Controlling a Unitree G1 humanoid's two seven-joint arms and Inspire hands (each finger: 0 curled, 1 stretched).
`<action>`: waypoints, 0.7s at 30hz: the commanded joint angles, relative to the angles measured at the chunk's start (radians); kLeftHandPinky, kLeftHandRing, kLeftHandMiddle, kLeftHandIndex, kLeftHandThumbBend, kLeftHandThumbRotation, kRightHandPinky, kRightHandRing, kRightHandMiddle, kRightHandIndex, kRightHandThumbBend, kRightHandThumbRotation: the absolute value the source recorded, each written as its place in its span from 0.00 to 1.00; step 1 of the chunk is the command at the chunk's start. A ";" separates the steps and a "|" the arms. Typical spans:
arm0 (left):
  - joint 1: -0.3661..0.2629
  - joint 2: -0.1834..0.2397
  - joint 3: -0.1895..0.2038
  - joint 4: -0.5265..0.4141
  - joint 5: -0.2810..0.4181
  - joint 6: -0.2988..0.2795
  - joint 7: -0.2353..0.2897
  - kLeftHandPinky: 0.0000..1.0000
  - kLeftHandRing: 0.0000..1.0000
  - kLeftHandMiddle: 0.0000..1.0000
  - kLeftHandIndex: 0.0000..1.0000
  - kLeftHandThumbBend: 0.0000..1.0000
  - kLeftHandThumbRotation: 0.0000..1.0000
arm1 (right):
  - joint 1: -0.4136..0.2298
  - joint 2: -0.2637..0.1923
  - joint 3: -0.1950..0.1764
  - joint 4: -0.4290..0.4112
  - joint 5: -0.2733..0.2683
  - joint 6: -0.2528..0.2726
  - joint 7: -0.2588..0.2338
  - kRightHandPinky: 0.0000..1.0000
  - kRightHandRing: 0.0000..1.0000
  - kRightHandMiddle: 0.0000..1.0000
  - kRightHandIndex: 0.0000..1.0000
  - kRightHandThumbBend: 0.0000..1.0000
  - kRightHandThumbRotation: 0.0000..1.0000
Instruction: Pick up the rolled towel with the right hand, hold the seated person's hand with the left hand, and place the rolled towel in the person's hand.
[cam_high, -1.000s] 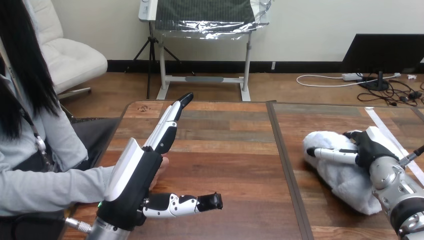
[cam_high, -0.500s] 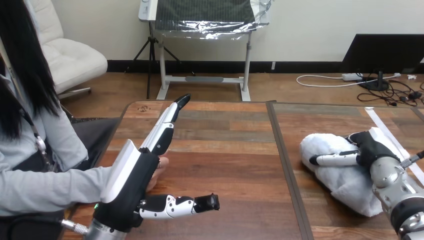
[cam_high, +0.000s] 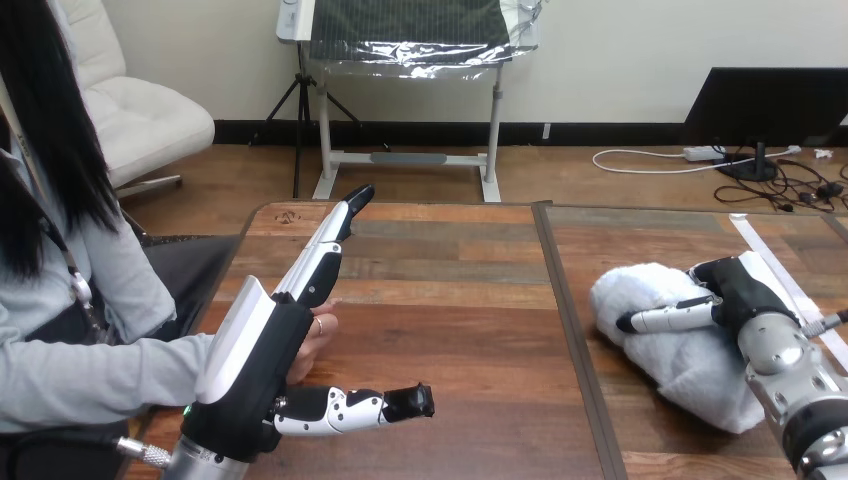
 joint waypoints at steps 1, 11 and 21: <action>-0.039 0.009 0.015 -0.039 -0.006 -0.008 0.002 0.92 0.97 1.00 1.00 1.00 0.61 | 0.028 0.063 -0.030 -0.022 0.036 -0.055 -0.014 0.34 0.44 0.52 0.49 0.83 0.00; -0.039 0.010 0.015 -0.043 -0.009 -0.002 -0.002 0.91 0.97 1.00 1.00 1.00 0.61 | 0.031 0.081 -0.080 -0.039 0.091 -0.137 -0.040 0.39 0.46 0.52 0.48 0.81 0.00; -0.041 0.014 0.015 -0.038 -0.019 -0.006 -0.012 0.91 0.97 1.00 1.00 1.00 0.59 | 0.042 0.112 -0.153 -0.063 0.175 -0.258 -0.043 0.38 0.44 0.51 0.48 0.80 0.00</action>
